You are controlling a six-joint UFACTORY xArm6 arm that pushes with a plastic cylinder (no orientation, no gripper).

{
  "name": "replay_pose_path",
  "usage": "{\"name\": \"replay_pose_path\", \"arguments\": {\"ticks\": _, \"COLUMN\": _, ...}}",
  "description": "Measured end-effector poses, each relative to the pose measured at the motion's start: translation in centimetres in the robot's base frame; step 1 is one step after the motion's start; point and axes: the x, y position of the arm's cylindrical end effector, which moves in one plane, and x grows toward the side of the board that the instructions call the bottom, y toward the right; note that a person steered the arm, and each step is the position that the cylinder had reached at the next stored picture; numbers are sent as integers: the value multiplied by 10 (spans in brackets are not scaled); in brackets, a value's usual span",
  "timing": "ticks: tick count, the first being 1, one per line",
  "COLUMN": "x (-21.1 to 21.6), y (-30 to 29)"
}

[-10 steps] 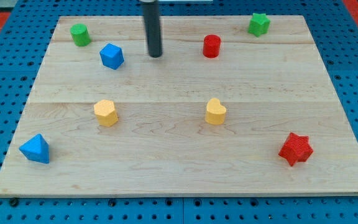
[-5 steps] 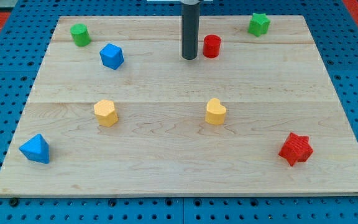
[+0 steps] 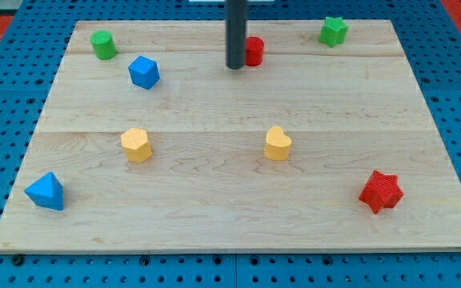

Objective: Push the red circle diagonal to the blue cube

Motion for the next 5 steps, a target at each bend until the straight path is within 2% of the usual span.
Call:
{"name": "replay_pose_path", "arguments": {"ticks": 1, "x": 3, "y": 19}}
{"name": "replay_pose_path", "arguments": {"ticks": 2, "x": 24, "y": 23}}
{"name": "replay_pose_path", "arguments": {"ticks": 5, "x": 20, "y": 29}}
